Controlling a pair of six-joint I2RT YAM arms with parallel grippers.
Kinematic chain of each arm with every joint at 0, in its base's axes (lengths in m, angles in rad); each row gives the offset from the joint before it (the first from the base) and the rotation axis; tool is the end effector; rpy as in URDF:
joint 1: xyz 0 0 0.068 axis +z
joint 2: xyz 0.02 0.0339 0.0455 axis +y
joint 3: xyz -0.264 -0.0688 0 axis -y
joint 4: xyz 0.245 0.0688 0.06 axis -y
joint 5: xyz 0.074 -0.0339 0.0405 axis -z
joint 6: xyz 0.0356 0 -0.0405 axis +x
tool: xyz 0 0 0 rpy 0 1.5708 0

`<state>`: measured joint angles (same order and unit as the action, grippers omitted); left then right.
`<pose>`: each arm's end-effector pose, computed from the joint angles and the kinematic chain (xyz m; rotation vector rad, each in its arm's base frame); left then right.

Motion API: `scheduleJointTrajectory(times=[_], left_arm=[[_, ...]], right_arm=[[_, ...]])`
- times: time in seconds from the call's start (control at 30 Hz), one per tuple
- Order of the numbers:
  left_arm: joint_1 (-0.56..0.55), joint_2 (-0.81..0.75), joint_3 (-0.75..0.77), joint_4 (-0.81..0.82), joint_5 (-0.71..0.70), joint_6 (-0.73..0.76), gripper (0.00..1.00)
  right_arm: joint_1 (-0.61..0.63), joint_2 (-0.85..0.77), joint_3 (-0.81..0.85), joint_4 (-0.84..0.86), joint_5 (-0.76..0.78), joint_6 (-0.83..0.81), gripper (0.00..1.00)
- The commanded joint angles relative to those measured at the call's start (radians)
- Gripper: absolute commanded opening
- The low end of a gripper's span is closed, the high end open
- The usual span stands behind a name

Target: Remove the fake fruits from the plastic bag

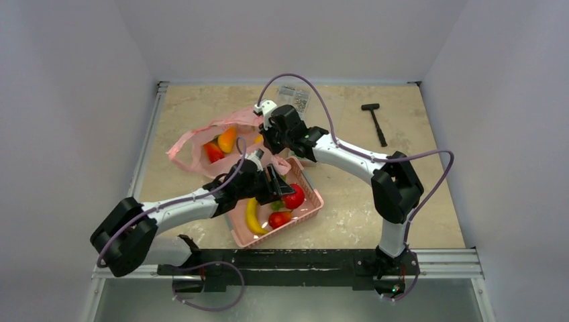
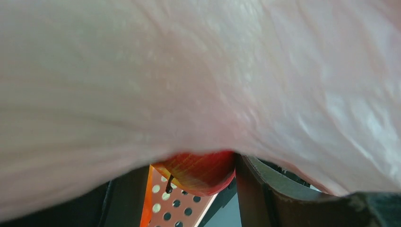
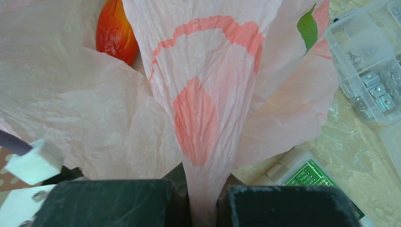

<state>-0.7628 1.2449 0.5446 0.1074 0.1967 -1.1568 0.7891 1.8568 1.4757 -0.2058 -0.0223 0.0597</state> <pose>0.1772 -0.1790 0.1907 -0.3548 2.4374 -1.2111 0.3062 0.3096 0.2707 -0.7979 2.0531 0.5084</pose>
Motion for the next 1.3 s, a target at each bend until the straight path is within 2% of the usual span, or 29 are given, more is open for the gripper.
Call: scheduleJointTrajectory(times=[0.0, 0.03, 0.1, 0.2, 0.3, 0.33, 0.57, 0.77, 0.87, 0.97, 1.1, 1.13, 1.17, 1.2, 1.23, 1.27], left_arm=[[-0.014, 0.082, 0.033, 0.198, 0.056, -0.072, 0.48], [-0.015, 0.088, 0.024, 0.217, 0.062, -0.081, 0.73], [-0.015, 0.071, 0.007, 0.228, 0.061, -0.087, 0.89], [-0.015, 0.001, 0.001, 0.16, 0.037, -0.06, 0.92], [-0.013, -0.097, 0.044, -0.028, -0.017, 0.024, 0.93], [-0.013, -0.131, 0.059, -0.139, -0.039, 0.053, 0.93], [0.023, -0.38, 0.132, -0.564, -0.233, 0.171, 0.87], [0.04, -0.489, 0.204, -0.712, -0.48, 0.274, 0.8], [0.068, -0.453, 0.266, -0.725, -0.517, 0.366, 0.75], [0.121, -0.382, 0.305, -0.702, -0.516, 0.429, 0.65], [0.202, -0.289, 0.316, -0.566, -0.491, 0.473, 0.59], [0.213, -0.26, 0.321, -0.535, -0.496, 0.489, 0.56], [0.221, -0.225, 0.333, -0.51, -0.508, 0.505, 0.46], [0.23, -0.174, 0.345, -0.491, -0.521, 0.525, 0.31], [0.237, -0.132, 0.361, -0.475, -0.531, 0.546, 0.27], [0.243, -0.081, 0.391, -0.47, -0.548, 0.561, 0.3]], right_arm=[[-0.004, -0.063, -0.009, 0.043, -0.022, -0.002, 0.0], [-0.004, -0.064, -0.009, 0.042, -0.021, -0.005, 0.0], [-0.004, -0.066, -0.009, 0.043, -0.011, -0.009, 0.0], [-0.004, -0.065, -0.011, 0.042, -0.013, -0.009, 0.0], [-0.004, -0.061, -0.011, 0.044, -0.03, -0.005, 0.0], [-0.003, -0.059, -0.009, 0.044, -0.031, -0.004, 0.0], [-0.004, -0.046, 0.002, 0.043, -0.04, -0.002, 0.0], [-0.003, -0.039, 0.0, 0.041, -0.049, 0.001, 0.0], [-0.003, -0.038, 0.003, 0.045, -0.05, 0.003, 0.0], [-0.004, -0.036, -0.002, 0.05, -0.067, 0.009, 0.0], [-0.003, -0.035, -0.003, 0.052, -0.079, 0.012, 0.0], [-0.003, -0.034, -0.001, 0.051, -0.081, 0.012, 0.0], [-0.003, -0.035, -0.002, 0.047, -0.08, 0.011, 0.0], [-0.004, -0.038, -0.005, 0.048, -0.079, 0.011, 0.0], [-0.003, -0.041, -0.007, 0.049, -0.079, 0.011, 0.0], [-0.004, -0.044, -0.008, 0.051, -0.08, 0.011, 0.0]])
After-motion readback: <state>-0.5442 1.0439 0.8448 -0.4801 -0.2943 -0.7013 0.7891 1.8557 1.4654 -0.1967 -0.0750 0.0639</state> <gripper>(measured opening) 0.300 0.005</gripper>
